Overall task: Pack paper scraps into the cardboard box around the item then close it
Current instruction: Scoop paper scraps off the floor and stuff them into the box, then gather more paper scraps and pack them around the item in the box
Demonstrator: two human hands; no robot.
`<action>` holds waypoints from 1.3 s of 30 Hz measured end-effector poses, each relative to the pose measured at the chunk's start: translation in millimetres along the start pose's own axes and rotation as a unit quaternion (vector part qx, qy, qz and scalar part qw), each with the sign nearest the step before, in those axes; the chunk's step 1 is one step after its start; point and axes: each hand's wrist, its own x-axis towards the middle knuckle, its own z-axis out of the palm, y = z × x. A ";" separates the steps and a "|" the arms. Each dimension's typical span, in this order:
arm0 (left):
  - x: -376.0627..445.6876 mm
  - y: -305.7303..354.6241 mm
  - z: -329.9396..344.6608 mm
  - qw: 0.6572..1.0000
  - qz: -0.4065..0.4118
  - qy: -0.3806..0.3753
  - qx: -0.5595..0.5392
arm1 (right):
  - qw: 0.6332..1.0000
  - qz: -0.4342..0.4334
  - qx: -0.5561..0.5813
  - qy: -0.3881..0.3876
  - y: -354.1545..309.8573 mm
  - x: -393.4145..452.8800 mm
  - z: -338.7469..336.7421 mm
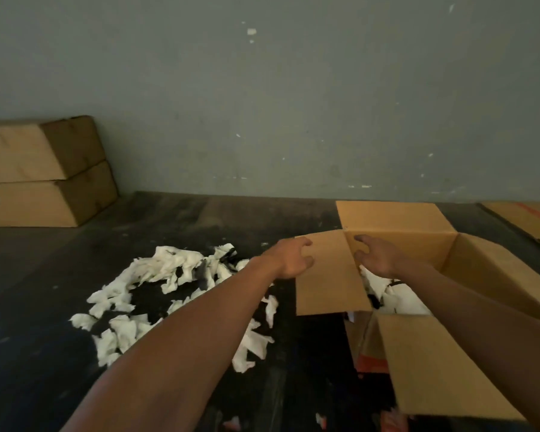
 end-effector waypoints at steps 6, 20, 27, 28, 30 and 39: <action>-89.3 -102.3 -20.2 0.998 -0.045 0.040 -0.005 | 0.998 -0.048 0.039 -0.011 -102.1 -28.6 56.5; -253.5 -295.4 62.9 0.957 -0.289 -0.006 -0.006 | 0.985 -0.037 -0.029 -0.165 -157.0 -96.3 267.7; -243.2 -341.7 100.1 0.955 -0.295 -0.011 0.002 | 0.986 -0.014 -0.046 -0.158 -163.7 -64.2 327.5; -234.9 -346.3 100.2 0.958 -0.288 -0.010 0.008 | 0.987 -0.018 -0.046 -0.154 -169.7 -54.4 332.0; -213.9 -355.2 97.1 0.963 -0.271 -0.006 0.015 | 0.987 -0.032 -0.052 -0.148 -184.0 -33.6 339.2; -120.9 -398.6 59.3 0.959 -0.282 0.030 0.030 | 0.987 -0.100 -0.006 -0.128 -234.2 51.8 353.5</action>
